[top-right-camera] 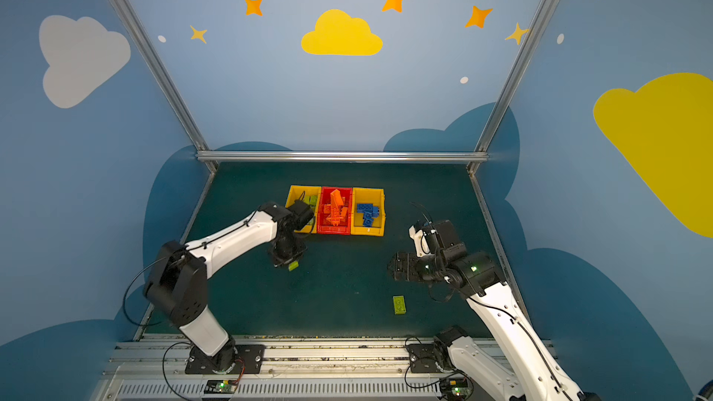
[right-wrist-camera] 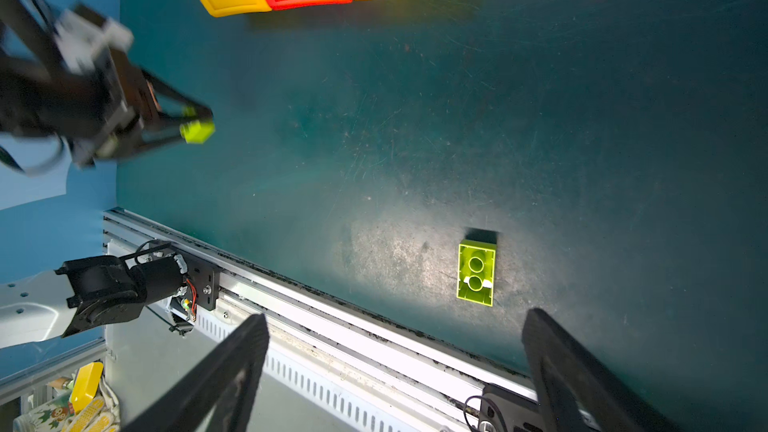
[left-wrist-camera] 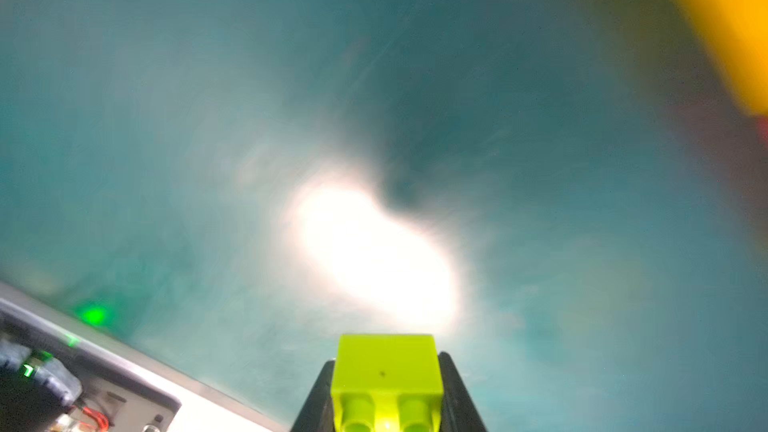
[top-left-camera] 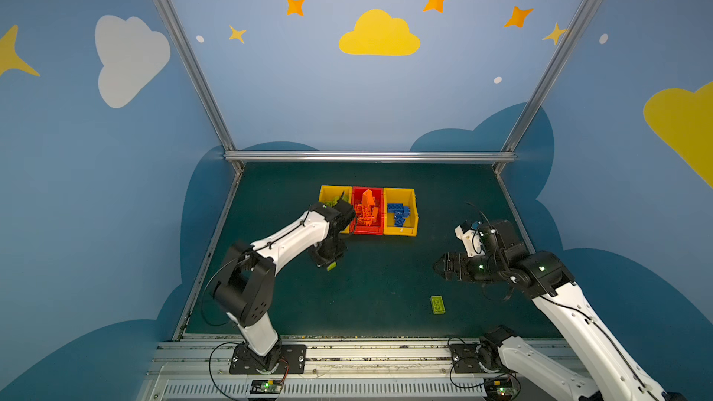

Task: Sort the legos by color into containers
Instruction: 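Carry the small lime-green brick into the yellow bin with the left gripper, then grasp the lime-green 2x2 brick nearest the robot with the right gripper while the left withdraws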

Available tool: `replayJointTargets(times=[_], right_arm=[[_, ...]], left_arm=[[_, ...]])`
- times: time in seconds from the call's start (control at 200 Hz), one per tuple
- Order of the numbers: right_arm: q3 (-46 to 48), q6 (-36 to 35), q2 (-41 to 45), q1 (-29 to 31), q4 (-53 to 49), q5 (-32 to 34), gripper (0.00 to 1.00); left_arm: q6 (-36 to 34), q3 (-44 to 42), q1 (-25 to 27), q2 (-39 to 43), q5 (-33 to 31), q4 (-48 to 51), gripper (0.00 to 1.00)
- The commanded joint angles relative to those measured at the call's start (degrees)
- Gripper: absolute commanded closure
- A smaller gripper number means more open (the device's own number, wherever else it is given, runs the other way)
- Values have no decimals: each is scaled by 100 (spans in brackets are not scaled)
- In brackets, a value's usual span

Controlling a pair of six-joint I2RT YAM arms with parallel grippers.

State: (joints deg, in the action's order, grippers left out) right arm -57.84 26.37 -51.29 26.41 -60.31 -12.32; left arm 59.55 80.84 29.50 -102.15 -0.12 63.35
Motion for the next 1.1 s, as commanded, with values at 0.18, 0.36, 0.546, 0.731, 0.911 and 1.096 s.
replayJointTargets(times=[0.18,0.36,0.546,0.731,0.911,1.096], right_arm=[[-536,378,-719,-189,189,574,7],[-630,668,-1238,-242,468,826,7],[-1064,578,-1881,-268,325,1090,7],[-1235,509,-2255,-306,180,1100,7],[-763,334,-2385,-303,107,748,7],[-8,403,-2324,-283,215,455,9]], left_arm=[[-1837,3851,-1202,-2381,-227,1310,81],[-2172,6370,-1635,-3894,75,1866,69],[-2336,7235,-1710,-4496,843,1722,38],[-2360,6138,-1662,-3812,1185,1051,34],[-2267,5024,-1601,-2764,1185,514,23],[-2048,3079,-1453,-1102,1039,-441,11]])
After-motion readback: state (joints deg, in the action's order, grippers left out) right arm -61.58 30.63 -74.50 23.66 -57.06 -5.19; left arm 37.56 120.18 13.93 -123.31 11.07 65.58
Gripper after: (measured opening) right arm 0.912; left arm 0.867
